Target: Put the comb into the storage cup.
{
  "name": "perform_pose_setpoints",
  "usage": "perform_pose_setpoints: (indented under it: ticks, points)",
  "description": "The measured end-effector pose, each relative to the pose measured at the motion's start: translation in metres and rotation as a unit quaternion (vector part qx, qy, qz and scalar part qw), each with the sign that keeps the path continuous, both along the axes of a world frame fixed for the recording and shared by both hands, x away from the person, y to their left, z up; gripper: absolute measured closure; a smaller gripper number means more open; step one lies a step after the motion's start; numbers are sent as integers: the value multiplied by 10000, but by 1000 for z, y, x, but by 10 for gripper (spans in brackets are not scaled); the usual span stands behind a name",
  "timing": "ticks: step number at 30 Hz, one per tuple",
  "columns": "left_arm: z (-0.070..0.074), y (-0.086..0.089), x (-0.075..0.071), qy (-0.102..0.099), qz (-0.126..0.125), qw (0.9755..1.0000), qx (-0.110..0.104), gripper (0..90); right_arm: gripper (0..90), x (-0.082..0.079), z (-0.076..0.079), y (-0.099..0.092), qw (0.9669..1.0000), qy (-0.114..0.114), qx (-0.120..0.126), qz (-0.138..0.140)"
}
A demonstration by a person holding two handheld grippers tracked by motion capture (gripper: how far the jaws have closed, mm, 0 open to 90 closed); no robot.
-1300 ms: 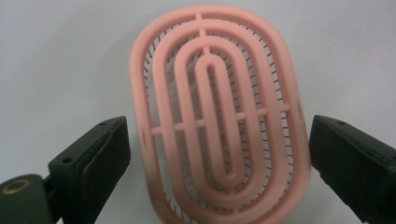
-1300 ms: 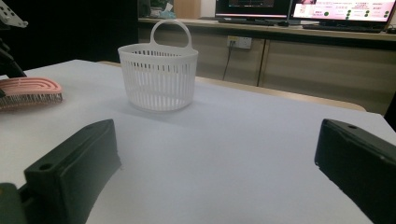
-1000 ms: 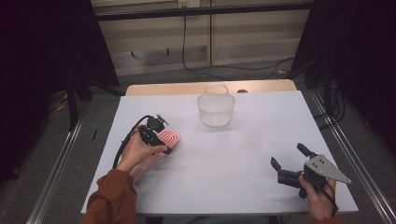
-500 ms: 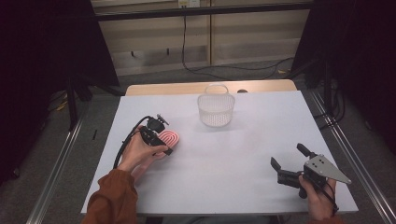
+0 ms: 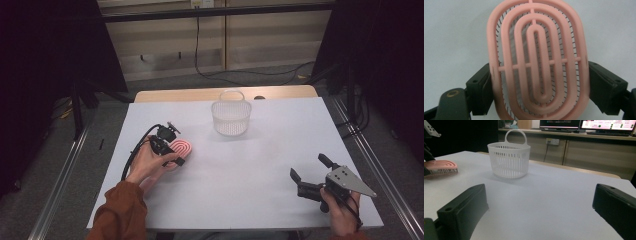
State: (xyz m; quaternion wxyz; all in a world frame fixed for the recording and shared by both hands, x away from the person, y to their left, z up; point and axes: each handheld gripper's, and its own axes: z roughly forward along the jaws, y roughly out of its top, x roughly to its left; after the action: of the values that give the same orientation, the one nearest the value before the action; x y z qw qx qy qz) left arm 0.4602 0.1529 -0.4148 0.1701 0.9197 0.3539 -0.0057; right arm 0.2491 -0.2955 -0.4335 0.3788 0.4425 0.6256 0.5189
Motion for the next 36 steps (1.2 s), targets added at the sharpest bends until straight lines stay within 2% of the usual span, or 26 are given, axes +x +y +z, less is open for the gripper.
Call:
perform_pose_setpoints:
  ticks: [6, 15, 19, 22, 26, 27, 36]
  points:
    - [1, -1, -2, -20, -8, 10000, 59, 185, 0, 0, 0, 0, 10000, 9, -8, 8]
    - [2, 2, -3, -48, 38, 10000, 23, 188, 0, 0, 0, 0, 10000, -25, -12, -23]
    - [3, 3, -3, -106, 143, 9998, -17, 189, 0, 0, 0, 0, 10000, -19, -15, -18]
    - [4, 4, -3, -150, 147, 9998, 61, 190, 0, 0, 0, 0, 10000, -21, -8, -18]
    - [8, 6, -4, -236, 186, 9995, -13, 190, 0, 0, 0, 0, 10000, -22, -14, -7]
    - [9, 6, -5, -231, 247, 9994, -54, 191, 0, 0, 0, 0, 10000, -16, -13, -16]
    - [14, 10, -6, -212, 227, 9994, -160, 193, 0, 0, 0, 0, 10000, -19, -10, -28]
